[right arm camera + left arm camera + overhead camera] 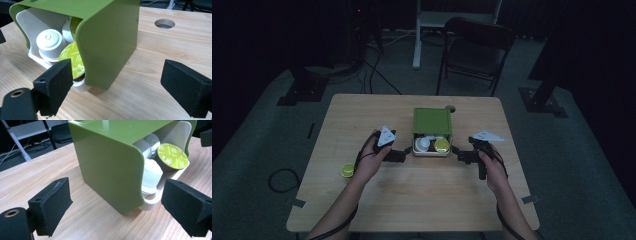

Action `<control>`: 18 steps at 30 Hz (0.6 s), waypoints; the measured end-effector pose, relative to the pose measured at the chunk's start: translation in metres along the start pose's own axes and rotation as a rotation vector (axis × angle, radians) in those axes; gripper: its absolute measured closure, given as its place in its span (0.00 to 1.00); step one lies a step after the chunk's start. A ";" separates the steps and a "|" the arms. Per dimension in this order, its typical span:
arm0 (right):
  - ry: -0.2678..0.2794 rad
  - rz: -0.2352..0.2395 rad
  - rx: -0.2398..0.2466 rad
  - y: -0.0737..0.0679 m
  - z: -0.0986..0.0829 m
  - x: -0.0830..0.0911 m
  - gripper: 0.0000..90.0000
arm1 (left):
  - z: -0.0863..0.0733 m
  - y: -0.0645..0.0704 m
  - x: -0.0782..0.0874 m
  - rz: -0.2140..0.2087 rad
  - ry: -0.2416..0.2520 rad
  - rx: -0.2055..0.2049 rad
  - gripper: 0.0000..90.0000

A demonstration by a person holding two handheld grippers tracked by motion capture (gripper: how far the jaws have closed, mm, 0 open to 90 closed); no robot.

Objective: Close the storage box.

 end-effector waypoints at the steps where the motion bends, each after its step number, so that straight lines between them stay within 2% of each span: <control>1: -0.001 0.004 0.000 0.001 -0.001 0.001 0.12 | -0.002 0.000 0.001 0.006 -0.006 0.000 0.10; 7: -0.011 -0.012 0.000 0.005 -0.010 0.009 0.11 | -0.011 0.001 0.005 0.012 -0.018 0.021 0.10; 18: -0.025 -0.036 0.008 0.012 -0.021 0.019 0.11 | -0.028 0.006 0.009 0.017 -0.051 0.033 0.10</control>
Point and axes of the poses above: each handheld gripper's, and its own axes: x roughly backward along the jaws, z roughly out of its top, y roughly to its right, the point moved 4 cm from there along -x, roughly forward along the jaws, and after that the axes turned 2 degrees about x, right-handed, at the moved point
